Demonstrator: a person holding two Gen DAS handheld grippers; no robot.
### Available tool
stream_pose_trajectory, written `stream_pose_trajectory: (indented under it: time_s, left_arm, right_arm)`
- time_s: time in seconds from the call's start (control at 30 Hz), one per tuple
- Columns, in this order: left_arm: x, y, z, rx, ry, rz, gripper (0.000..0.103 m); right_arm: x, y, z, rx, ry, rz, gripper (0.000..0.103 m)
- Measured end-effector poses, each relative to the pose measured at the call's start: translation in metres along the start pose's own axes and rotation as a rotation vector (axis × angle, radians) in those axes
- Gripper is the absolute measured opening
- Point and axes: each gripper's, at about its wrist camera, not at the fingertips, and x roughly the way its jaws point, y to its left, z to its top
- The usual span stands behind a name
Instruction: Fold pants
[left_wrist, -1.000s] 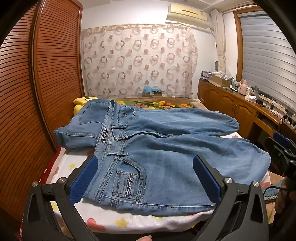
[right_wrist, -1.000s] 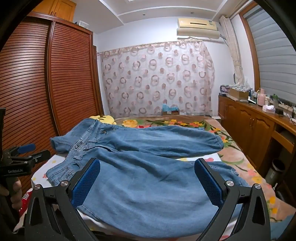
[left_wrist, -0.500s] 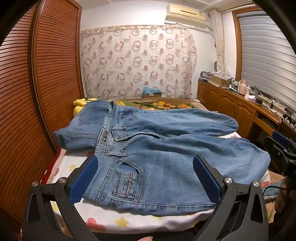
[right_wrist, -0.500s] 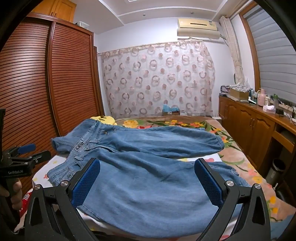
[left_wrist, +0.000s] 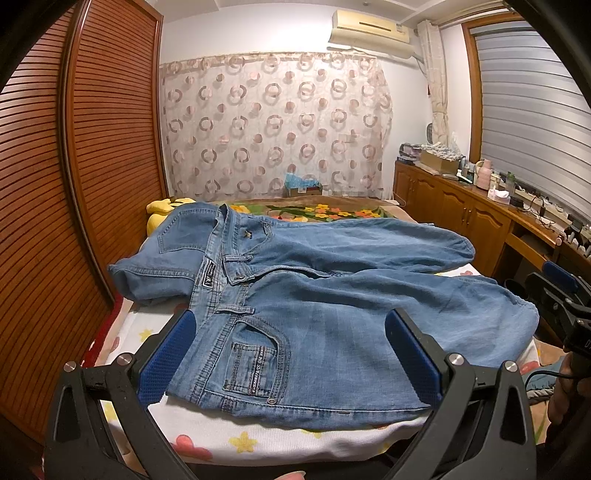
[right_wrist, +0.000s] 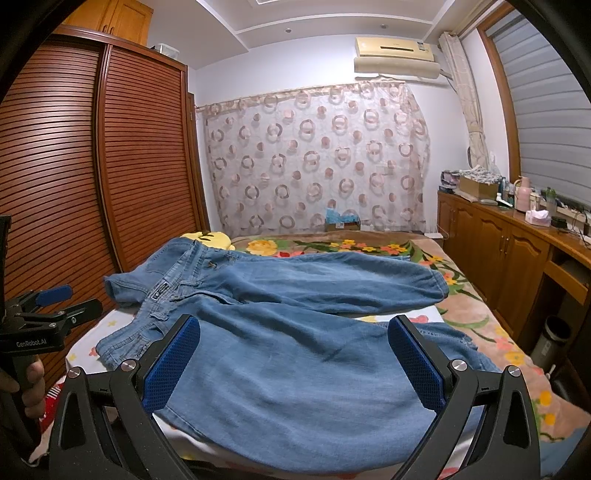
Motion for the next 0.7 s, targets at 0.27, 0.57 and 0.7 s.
stream_pose_trajectory:
  time_s: [0.27,0.57,0.7]
  left_arm:
    - [-0.0002,-0.0001,0.0,0.002,-0.002,0.001,0.102]
    - [-0.0003,-0.0002,-0.0001,0.003,-0.003,0.001,0.102]
    - [-0.0003,0.0,-0.0001,0.002,-0.003,0.002,0.102]
  right_arm:
    - [0.0022,-0.0001,0.0016,0.001,0.0,0.001,0.102]
    - [0.0022,-0.0006,0.0016,0.001,0.0,0.002,0.102]
    - [0.0044,-0.0006,0.0023,-0.004,0.001,-0.001,0.102]
